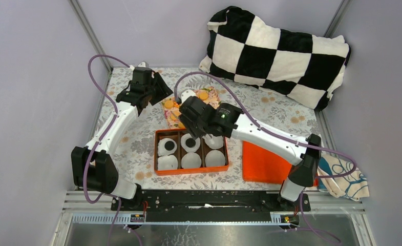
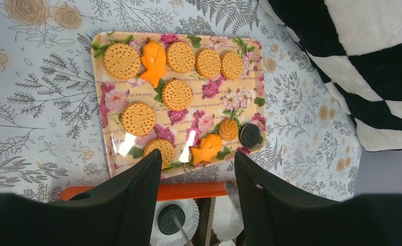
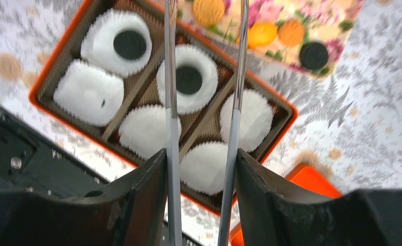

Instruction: Pack the cookies

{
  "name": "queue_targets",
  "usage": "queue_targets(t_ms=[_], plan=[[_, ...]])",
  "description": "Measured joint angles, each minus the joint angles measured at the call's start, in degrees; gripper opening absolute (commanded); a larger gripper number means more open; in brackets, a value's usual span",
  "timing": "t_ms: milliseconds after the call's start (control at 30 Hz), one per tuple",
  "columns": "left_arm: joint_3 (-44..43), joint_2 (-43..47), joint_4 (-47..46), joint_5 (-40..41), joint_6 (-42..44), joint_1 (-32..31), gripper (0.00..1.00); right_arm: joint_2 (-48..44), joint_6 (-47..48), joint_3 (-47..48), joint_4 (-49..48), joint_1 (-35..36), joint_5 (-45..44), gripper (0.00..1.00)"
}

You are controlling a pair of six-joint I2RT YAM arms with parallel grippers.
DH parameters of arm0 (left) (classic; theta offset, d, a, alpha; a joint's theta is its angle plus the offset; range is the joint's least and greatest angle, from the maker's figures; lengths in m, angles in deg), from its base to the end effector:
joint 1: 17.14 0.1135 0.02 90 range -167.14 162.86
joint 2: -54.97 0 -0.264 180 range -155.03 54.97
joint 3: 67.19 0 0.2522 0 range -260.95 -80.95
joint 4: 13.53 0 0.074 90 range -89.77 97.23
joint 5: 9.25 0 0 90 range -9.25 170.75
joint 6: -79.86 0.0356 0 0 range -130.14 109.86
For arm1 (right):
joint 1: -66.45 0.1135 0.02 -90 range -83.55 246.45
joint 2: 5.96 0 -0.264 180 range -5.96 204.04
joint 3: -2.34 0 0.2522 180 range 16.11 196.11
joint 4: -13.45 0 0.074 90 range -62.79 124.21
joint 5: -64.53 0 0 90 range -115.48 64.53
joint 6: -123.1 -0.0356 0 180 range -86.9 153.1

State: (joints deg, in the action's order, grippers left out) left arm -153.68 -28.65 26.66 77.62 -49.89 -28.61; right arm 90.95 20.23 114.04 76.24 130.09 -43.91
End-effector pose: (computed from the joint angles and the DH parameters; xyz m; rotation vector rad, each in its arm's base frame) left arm 0.3227 -0.0675 0.3221 -0.5265 2.2160 -0.5435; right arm 0.1734 0.3245 0.3599 -0.8803 2.1988 0.2605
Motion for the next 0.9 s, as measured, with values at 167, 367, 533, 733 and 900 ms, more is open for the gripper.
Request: queue_targets(t_ms=[167, 367, 533, 733, 900], plan=[[0.0, 0.0, 0.04, 0.11, 0.04, 0.0, 0.6, 5.62, 2.05, 5.68, -2.89, -4.07, -0.98, 0.53], [-0.09, 0.0, 0.26, 1.07, 0.66, 0.0, 0.6, 14.21, 3.04, 5.92, -4.57, -9.77, 0.09, 0.52], [-0.22, 0.0, 0.31, 1.7, 0.92, 0.0, 0.6, 17.0, 3.26, 5.29, -5.01, -10.82, 1.77, 0.53], [-0.22, 0.0, 0.33, 2.1, 0.96, 0.0, 0.6, 17.64, 3.23, 5.29, -6.4, -11.06, 3.58, 0.53], [-0.22, 0.0, 0.33, 2.08, 0.96, 0.0, 0.6, 20.46, 2.86, 6.16, -6.64, -12.24, 4.98, 0.54]])
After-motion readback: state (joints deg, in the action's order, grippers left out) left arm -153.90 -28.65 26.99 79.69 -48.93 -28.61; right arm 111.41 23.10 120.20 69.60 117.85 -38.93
